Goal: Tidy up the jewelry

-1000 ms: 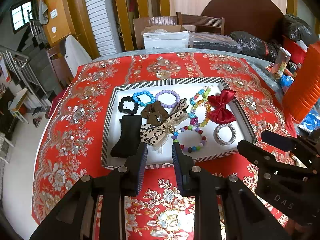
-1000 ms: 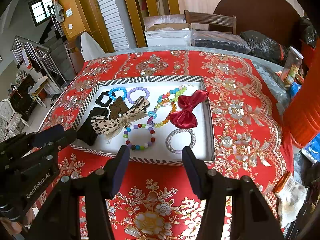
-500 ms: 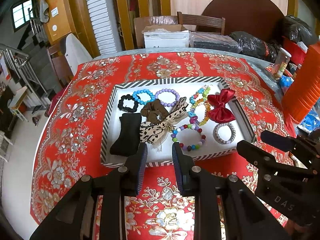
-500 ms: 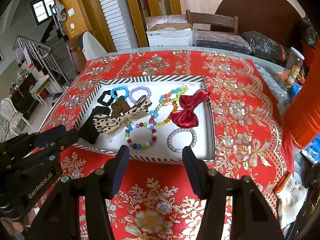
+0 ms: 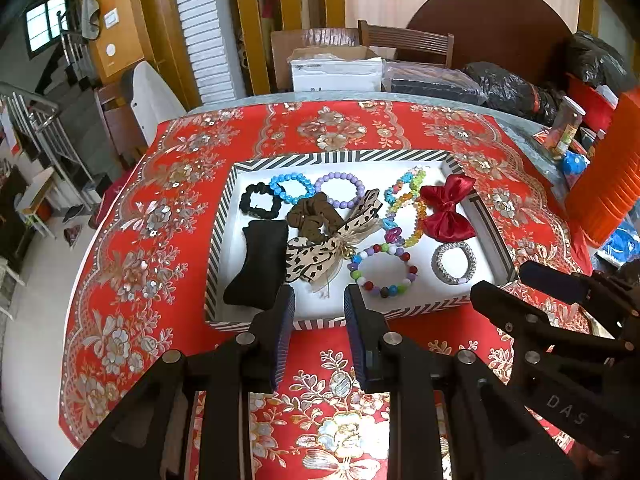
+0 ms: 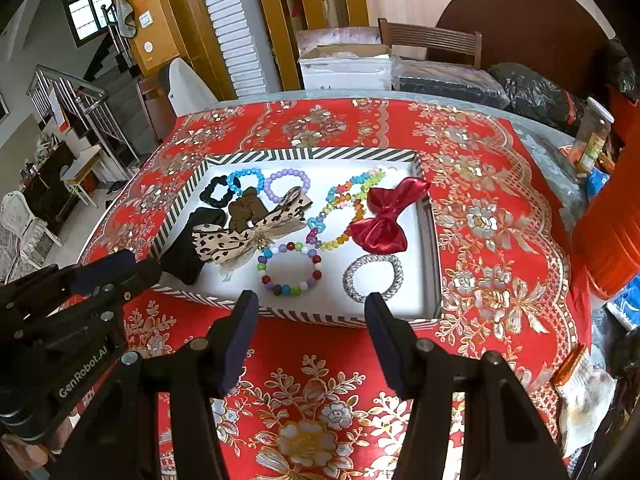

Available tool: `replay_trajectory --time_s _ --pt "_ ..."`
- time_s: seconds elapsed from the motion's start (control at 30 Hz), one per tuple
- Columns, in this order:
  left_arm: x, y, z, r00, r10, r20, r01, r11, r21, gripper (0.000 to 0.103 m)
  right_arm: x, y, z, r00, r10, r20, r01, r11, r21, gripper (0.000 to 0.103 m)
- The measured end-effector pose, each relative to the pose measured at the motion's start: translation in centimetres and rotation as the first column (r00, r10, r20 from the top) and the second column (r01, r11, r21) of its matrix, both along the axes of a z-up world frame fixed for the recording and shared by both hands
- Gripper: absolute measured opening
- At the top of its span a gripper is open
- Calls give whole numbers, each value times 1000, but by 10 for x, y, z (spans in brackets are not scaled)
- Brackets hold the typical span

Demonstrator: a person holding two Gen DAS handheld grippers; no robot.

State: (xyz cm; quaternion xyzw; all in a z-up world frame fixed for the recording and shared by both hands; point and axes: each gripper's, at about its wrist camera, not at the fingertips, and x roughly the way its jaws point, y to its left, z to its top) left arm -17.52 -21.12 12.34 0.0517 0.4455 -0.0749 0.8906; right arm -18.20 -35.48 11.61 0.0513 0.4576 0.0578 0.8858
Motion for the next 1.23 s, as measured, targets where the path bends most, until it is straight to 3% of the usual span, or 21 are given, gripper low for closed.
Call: replay_trajectory --time_s 1.23 --pt "2 3 -10 1000 -6 -20 6 1000 -15 17 -1 0 -11 1000 -4 -19 4 1000 6 58"
